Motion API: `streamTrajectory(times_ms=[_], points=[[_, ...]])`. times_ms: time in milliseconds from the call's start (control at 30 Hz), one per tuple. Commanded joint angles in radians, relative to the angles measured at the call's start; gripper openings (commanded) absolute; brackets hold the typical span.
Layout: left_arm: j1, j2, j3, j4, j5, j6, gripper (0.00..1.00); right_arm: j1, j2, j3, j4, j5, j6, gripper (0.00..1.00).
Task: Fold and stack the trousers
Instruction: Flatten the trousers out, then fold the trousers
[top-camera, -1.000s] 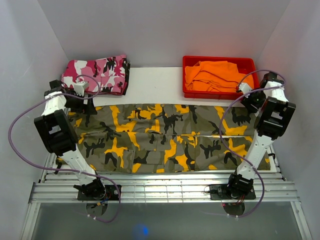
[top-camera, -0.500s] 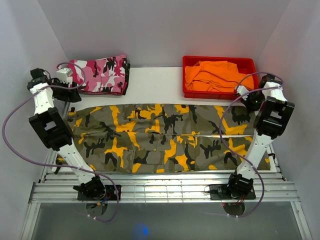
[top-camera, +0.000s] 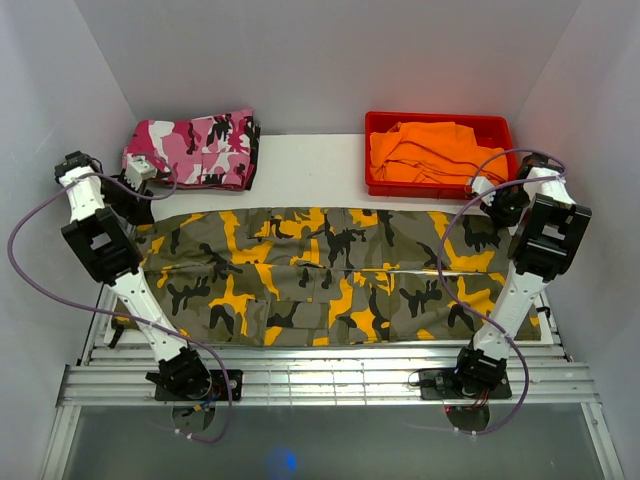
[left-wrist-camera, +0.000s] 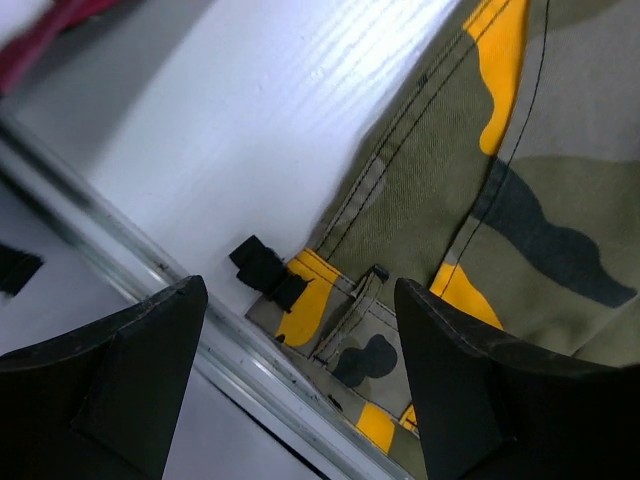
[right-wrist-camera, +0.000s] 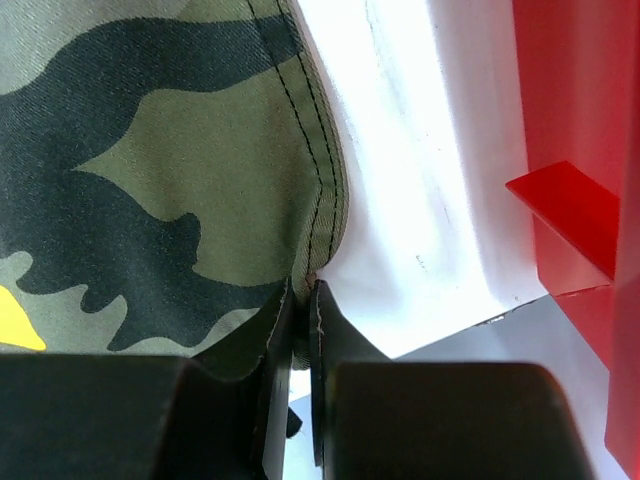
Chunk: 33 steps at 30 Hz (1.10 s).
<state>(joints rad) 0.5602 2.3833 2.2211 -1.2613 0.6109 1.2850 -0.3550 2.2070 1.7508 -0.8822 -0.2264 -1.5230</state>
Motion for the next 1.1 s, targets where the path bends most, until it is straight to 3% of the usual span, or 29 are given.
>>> streamTrajectory(times_ms=[0, 167, 367, 467, 500, 600, 633, 700, 867, 1067], points=[[0.023, 0.020, -0.002, -0.038, 0.009, 0.137, 0.88, 0.004, -0.032, -0.027, -0.060, 0.016, -0.002, 0.08], [0.018, 0.077, 0.005, -0.023, -0.010, 0.206, 0.93, 0.004, -0.029, -0.022, -0.061, 0.024, -0.002, 0.08], [0.006, 0.111, -0.089, 0.034, -0.129, 0.284, 0.94, 0.005, -0.030, -0.024, -0.055, 0.032, -0.002, 0.08], [-0.006, 0.122, -0.133, 0.037, -0.187, 0.319, 0.83, 0.004, -0.033, -0.017, -0.055, 0.035, -0.003, 0.08], [-0.009, 0.128, -0.143, 0.037, -0.201, 0.324, 0.64, 0.005, -0.038, -0.014, -0.055, 0.033, -0.003, 0.08], [-0.014, 0.131, -0.159, 0.036, -0.234, 0.333, 0.32, 0.004, -0.050, 0.002, -0.060, 0.021, 0.006, 0.08], [-0.016, 0.126, -0.156, 0.039, -0.229, 0.324, 0.15, 0.002, -0.053, 0.009, -0.061, 0.015, 0.010, 0.08], [-0.022, 0.116, -0.127, 0.040, -0.208, 0.277, 0.00, -0.007, -0.070, 0.029, -0.060, -0.004, 0.023, 0.08], [-0.017, 0.080, -0.012, 0.115, -0.084, 0.068, 0.00, -0.053, -0.116, 0.061, -0.040, -0.079, 0.102, 0.08], [-0.017, -0.169, -0.236, 0.555, -0.027, -0.229, 0.00, -0.101, -0.208, 0.076, -0.001, -0.178, 0.156, 0.08]])
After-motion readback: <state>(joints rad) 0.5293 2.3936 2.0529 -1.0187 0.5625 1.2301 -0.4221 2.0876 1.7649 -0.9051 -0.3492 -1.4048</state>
